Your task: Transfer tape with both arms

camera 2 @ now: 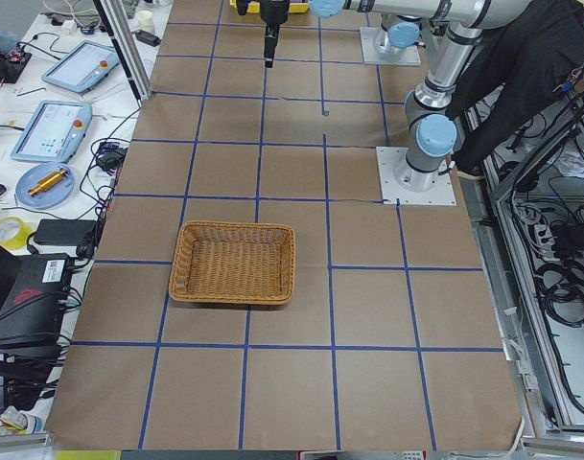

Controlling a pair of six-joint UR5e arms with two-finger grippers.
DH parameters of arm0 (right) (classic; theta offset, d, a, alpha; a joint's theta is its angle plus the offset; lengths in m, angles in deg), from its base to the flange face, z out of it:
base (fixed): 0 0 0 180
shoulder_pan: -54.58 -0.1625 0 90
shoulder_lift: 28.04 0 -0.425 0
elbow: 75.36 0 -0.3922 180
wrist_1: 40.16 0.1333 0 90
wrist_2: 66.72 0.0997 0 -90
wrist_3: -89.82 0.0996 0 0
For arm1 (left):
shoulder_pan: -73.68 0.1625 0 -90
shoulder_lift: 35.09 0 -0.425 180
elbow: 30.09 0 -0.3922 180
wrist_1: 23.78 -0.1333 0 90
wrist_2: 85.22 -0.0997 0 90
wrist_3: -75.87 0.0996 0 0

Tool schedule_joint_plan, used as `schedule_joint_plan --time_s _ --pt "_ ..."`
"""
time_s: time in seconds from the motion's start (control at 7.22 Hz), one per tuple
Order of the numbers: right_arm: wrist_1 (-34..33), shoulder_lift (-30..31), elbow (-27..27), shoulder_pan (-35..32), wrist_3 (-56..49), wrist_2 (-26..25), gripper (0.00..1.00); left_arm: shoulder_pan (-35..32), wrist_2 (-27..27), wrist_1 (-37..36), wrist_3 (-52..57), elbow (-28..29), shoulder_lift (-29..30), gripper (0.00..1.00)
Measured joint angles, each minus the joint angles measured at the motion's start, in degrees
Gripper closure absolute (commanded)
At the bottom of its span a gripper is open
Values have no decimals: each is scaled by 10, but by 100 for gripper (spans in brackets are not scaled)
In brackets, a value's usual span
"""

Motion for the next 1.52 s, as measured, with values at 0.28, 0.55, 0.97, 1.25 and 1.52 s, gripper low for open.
schedule_joint_plan --time_s 0.28,0.55,0.97,1.25,1.52 --pt "1 0 -1 0 1 -2 0 0 0 0 0 0 0 0" --pt "-7 -3 0 11 1 -20 0 0 0 0 0 0 0 0" --pt "-32 -43 -2 130 -2 -111 0 0 0 1 0 0 0 0" --pt "-118 -99 -3 214 -70 -117 0 0 0 0 1 0 0 0" --pt "-173 -164 -8 285 -117 -114 0 1 0 0 1 0 0 0"
